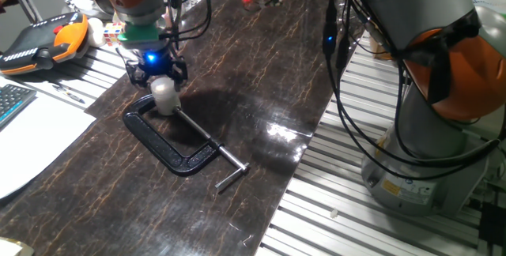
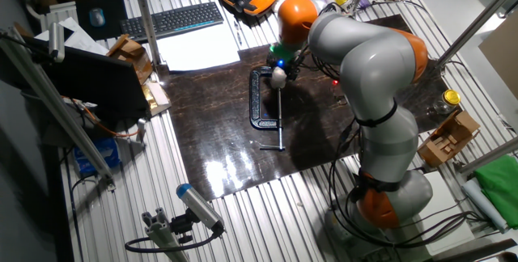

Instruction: Screw the lid onto the jar

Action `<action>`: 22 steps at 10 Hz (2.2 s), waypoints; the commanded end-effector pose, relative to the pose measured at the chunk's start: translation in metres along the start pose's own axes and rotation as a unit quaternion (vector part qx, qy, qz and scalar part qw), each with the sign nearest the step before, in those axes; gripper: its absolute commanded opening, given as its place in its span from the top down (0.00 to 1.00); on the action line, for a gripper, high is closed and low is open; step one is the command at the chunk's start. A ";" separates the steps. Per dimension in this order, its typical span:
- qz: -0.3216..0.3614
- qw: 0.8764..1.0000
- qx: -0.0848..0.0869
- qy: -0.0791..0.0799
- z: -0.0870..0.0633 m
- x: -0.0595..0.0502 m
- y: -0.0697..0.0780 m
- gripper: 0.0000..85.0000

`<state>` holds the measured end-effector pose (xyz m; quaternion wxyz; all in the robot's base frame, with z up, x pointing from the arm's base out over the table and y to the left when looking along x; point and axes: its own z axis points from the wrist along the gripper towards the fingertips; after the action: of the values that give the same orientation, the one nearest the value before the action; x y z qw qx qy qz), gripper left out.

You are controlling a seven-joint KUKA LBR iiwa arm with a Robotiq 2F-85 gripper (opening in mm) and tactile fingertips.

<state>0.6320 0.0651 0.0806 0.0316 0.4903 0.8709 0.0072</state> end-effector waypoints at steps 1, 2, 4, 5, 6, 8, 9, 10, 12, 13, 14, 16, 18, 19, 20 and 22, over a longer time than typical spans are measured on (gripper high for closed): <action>0.087 0.996 0.004 -0.005 -0.001 0.000 0.000 0.23; 0.104 0.995 0.004 -0.006 0.000 0.000 0.000 0.23; 0.145 0.989 0.004 -0.006 0.000 0.000 0.000 0.24; 0.163 0.987 0.004 -0.006 0.000 0.000 0.000 0.24; 0.177 0.984 0.004 -0.005 0.000 0.000 0.000 0.24; 0.207 0.978 0.004 -0.004 0.001 0.000 0.000 0.25; 0.220 0.975 0.004 -0.005 0.000 0.000 0.000 0.25; 0.235 0.972 0.005 -0.005 0.000 0.000 0.000 0.25; 0.261 0.965 0.008 -0.006 0.000 0.000 0.000 0.26; 0.270 0.963 0.008 -0.005 0.000 0.000 0.001 0.26; 0.282 0.959 0.007 -0.005 0.001 -0.001 0.001 0.26; 0.303 0.953 0.007 -0.004 0.001 -0.001 0.001 0.26; 0.325 0.946 0.012 -0.004 0.001 -0.001 0.001 0.27; 0.334 0.942 0.014 -0.004 0.000 -0.001 0.001 0.27; 0.342 0.940 0.015 -0.002 0.000 -0.001 0.001 0.27; 0.362 0.932 0.015 0.000 0.001 -0.002 0.002 0.26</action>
<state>0.6347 0.0650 0.0796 0.0186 0.7738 0.6331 0.0053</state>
